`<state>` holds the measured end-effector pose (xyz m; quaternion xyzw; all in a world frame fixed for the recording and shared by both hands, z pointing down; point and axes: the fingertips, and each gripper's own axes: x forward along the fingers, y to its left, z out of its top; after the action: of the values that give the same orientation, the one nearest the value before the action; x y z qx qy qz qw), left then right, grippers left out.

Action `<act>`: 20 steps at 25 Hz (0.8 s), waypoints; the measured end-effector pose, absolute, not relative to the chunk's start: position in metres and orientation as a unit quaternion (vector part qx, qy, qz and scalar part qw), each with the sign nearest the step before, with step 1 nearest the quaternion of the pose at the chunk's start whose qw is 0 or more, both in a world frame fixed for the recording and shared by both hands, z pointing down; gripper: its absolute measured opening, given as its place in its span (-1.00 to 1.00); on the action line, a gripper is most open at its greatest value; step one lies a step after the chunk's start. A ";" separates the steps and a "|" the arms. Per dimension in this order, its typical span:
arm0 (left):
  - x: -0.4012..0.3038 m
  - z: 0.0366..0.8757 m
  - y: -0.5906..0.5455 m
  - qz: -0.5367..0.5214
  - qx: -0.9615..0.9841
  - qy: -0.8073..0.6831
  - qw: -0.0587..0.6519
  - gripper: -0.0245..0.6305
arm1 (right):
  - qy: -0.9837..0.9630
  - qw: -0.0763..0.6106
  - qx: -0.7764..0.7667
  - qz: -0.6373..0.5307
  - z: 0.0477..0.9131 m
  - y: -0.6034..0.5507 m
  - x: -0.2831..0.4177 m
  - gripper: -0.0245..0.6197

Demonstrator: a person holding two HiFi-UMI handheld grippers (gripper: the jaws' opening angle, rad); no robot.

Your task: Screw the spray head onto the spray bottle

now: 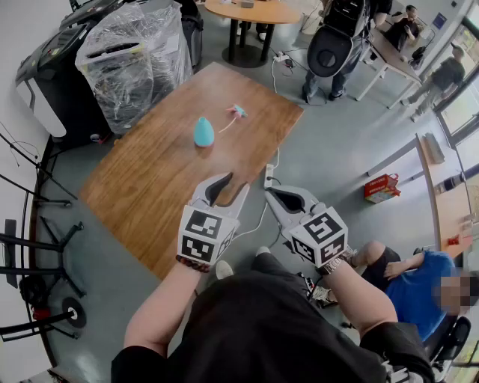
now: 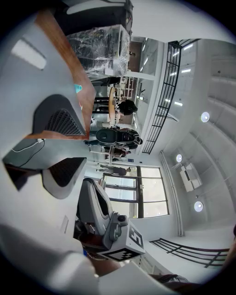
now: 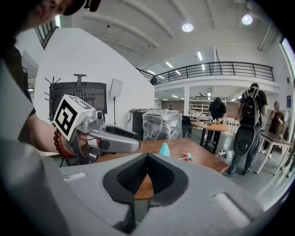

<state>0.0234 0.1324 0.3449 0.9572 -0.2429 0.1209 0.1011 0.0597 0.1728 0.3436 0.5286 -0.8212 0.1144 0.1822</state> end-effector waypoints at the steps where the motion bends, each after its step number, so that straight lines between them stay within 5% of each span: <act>1: 0.027 0.347 0.125 0.124 0.957 -0.243 0.100 -0.44 | -0.822 0.185 0.527 0.115 0.346 0.166 0.062 -0.95; 20: 0.136 0.450 -0.066 0.244 0.910 -0.312 0.126 -0.20 | -0.847 0.219 0.455 0.169 0.408 -0.005 0.178 -0.95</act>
<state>0.1359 -0.0660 0.4505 0.9096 -0.3120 0.2439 0.1259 0.1785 -0.0053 0.4079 0.4549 -0.8465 0.1686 0.2190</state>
